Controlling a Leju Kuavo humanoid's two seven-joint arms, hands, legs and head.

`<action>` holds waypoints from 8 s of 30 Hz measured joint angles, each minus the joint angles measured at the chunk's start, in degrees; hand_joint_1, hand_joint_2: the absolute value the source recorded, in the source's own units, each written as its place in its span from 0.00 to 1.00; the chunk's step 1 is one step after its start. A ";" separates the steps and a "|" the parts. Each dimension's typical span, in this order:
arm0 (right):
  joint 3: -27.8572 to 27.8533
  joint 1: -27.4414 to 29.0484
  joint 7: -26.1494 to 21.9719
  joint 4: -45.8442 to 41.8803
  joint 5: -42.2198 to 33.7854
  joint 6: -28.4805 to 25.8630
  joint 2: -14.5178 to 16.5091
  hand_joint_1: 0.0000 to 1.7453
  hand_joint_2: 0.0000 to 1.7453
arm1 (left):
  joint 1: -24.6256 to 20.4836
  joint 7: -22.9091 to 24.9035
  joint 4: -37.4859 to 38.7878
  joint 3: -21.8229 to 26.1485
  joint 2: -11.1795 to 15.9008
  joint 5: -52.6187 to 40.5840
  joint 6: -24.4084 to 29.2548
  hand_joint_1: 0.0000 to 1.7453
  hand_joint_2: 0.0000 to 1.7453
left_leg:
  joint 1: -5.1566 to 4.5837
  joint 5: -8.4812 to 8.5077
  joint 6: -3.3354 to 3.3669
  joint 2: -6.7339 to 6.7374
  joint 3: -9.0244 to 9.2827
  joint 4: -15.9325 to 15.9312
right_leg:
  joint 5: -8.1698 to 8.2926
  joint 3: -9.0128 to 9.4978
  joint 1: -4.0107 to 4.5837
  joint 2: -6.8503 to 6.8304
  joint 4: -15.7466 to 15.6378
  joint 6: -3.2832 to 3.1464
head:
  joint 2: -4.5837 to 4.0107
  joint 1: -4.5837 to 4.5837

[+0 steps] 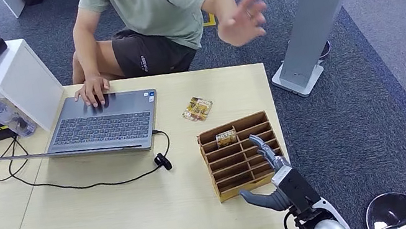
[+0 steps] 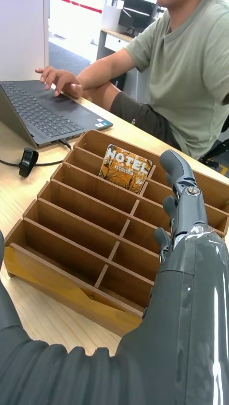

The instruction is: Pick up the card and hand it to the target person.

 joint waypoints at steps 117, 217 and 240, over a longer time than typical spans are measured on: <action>7.72 -20.19 49.42 3.35 53.72 14.14 9.17 0.42 1.00 | -0.04 1.70 0.00 -1.48 -0.35 0.78 -1.78 0.00 0.00 | 0.00 0.06 0.01 0.00 -0.10 0.04 | 0.06 -0.11 0.00 0.01 0.08 0.00 | 0.00 0.01; 12.93 -34.84 40.62 4.73 48.63 7.96 9.69 0.93 1.00 | -0.24 0.53 0.00 -2.58 -0.37 -1.58 -1.81 0.00 0.00 | 0.00 0.11 -0.01 -0.01 -0.11 0.05 | 0.10 -0.12 0.00 0.01 0.11 0.01 | 0.00 0.02; 15.55 -42.23 30.19 18.94 53.37 -3.56 13.63 0.46 1.00 | -0.36 0.52 0.00 -4.02 -0.37 -1.10 -1.60 0.00 0.00 | 0.00 0.12 -0.01 -0.02 -0.17 0.05 | 0.10 -0.16 0.00 -0.01 0.11 0.02 | 0.00 0.03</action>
